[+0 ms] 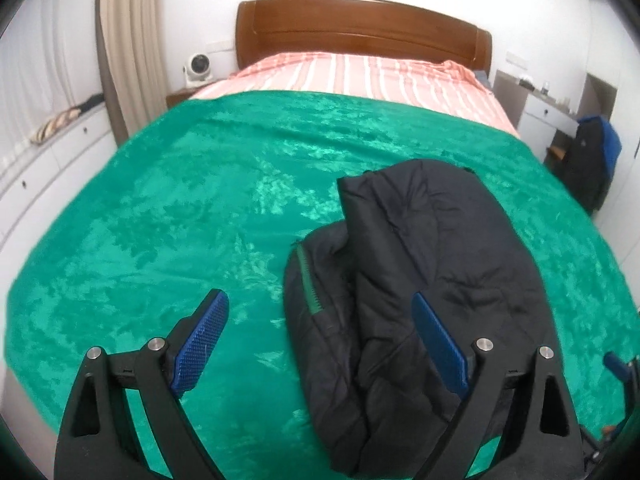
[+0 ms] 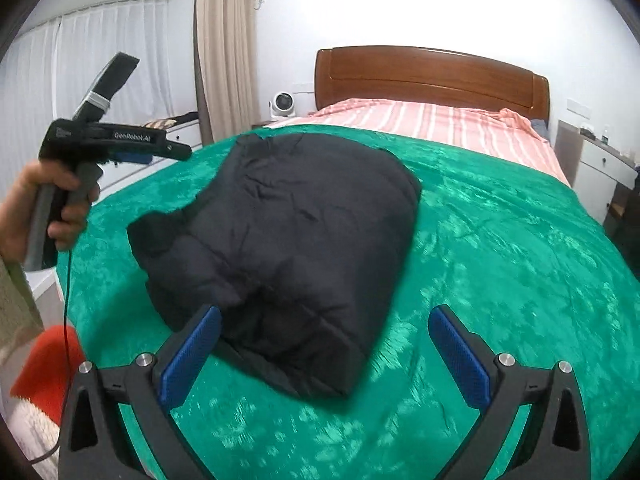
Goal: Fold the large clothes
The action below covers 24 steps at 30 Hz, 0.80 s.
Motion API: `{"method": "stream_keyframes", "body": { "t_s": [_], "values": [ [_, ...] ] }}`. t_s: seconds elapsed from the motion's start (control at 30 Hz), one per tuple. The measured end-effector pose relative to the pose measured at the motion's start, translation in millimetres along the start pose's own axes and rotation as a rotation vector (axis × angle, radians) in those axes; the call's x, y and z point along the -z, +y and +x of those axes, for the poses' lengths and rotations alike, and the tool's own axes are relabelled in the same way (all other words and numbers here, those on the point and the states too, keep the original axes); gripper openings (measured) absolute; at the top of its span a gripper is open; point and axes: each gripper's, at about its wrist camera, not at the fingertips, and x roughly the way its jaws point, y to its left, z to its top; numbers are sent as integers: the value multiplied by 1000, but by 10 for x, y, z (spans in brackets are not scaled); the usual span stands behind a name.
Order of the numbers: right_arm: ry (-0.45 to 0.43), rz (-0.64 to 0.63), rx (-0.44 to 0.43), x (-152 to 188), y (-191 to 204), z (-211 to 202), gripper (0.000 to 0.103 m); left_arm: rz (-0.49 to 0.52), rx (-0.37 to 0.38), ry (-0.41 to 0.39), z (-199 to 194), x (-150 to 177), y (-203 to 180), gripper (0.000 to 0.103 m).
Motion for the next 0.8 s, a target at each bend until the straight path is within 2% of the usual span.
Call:
{"method": "stream_keyframes", "body": {
  "t_s": [0.2, 0.33, 0.4, 0.47, 0.6, 0.67, 0.8],
  "values": [
    [16, -26, 5, 126, 33, -44, 102, 45, -75, -31, -121, -7, -19, 94],
    [23, -29, 0, 149, 62, -67, 102, 60, -86, -47, -149, -9, 11, 94],
    [26, -32, -3, 159, 77, -56, 102, 53, -69, -40, -131, -1, 38, 94],
    [28, -30, -4, 172, 81, -49, 102, 27, -8, -25, -97, 20, 90, 94],
    [25, -3, -9, 182, 24, -81, 102, -75, 285, 62, 95, 113, 296, 94],
    [26, 30, -15, 185, -50, -99, 102, -113, 398, 125, 266, 186, 394, 94],
    [29, 121, -49, 163, -244, -91, 102, -149, 532, 225, 630, 347, 514, 94]
  ]
}}
